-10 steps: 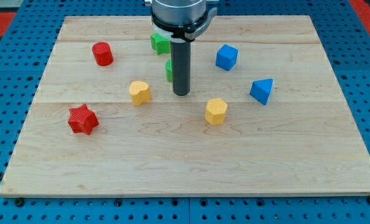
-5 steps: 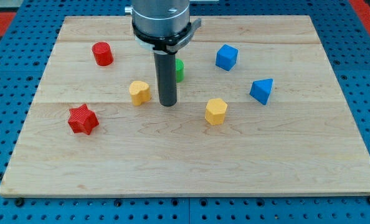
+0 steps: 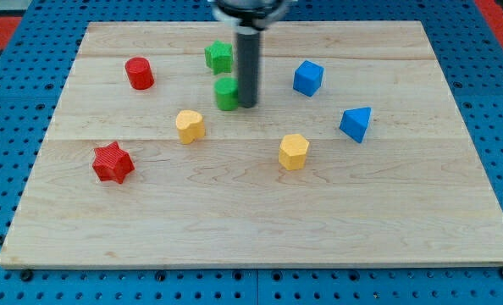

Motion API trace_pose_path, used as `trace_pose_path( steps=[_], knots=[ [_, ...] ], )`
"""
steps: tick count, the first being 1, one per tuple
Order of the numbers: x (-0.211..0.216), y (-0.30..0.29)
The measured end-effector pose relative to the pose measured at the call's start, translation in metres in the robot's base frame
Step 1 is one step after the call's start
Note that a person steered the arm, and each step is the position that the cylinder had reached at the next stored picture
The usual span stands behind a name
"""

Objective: Move the yellow heart down a bit

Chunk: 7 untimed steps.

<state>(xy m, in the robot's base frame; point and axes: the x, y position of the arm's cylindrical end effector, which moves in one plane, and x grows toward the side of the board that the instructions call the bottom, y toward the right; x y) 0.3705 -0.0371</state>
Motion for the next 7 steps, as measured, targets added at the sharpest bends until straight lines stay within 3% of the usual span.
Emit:
trace_pose_path(
  steps=[1,3,4,6,7],
  knots=[
    [-0.029,0.012],
    [-0.024,-0.06],
    [-0.004,-0.019],
    [0.062,-0.056],
    [0.064,-0.038]
  ],
)
